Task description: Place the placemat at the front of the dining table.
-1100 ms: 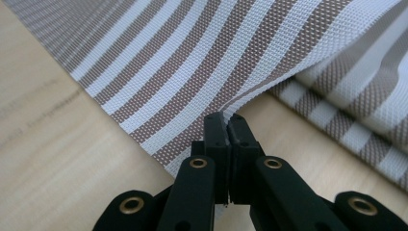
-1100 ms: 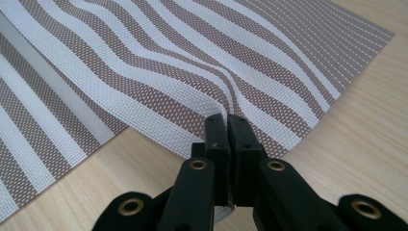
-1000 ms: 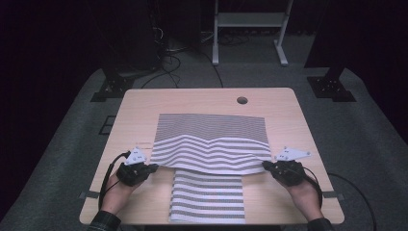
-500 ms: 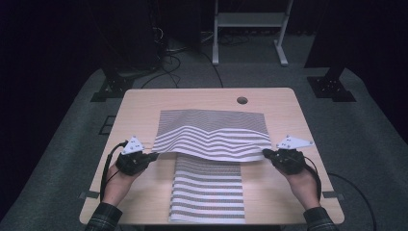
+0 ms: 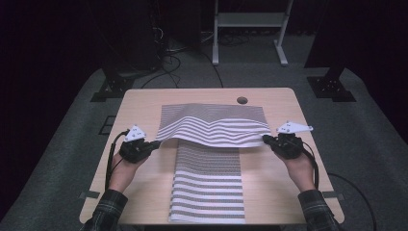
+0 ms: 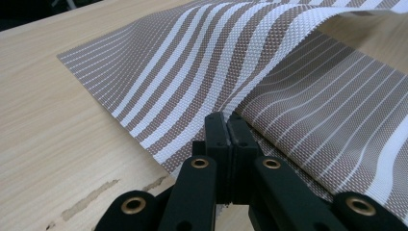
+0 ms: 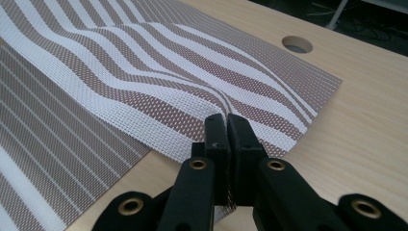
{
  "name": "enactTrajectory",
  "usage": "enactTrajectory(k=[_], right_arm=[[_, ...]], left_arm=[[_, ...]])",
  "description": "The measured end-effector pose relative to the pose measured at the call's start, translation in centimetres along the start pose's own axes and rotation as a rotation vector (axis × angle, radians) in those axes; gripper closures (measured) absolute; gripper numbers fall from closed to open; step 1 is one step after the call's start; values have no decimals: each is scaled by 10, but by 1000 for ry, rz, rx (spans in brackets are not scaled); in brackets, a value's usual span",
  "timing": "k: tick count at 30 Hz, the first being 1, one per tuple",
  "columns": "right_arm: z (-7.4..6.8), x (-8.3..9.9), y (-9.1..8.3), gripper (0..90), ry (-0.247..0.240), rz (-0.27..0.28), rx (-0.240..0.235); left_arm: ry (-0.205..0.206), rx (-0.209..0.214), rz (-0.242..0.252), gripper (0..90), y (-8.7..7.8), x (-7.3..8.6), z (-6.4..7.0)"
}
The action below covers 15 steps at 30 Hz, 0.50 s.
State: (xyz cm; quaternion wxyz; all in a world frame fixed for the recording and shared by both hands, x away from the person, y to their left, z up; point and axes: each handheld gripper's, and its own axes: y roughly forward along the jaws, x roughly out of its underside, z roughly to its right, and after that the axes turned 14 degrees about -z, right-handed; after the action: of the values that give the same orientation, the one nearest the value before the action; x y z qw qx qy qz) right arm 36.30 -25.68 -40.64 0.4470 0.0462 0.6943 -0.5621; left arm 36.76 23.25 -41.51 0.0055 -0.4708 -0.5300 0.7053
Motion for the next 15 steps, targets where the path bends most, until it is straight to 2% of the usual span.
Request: enactTrajectory(k=[6, 15], right_arm=[[12, -10, 7, 878, 23, 8, -2], [28, -25, 31, 878, 31, -23, 5]], left_arm=[[-9, -9, 7, 900, 7, -11, -10], [-22, -29, -7, 899, 25, -22, -25]])
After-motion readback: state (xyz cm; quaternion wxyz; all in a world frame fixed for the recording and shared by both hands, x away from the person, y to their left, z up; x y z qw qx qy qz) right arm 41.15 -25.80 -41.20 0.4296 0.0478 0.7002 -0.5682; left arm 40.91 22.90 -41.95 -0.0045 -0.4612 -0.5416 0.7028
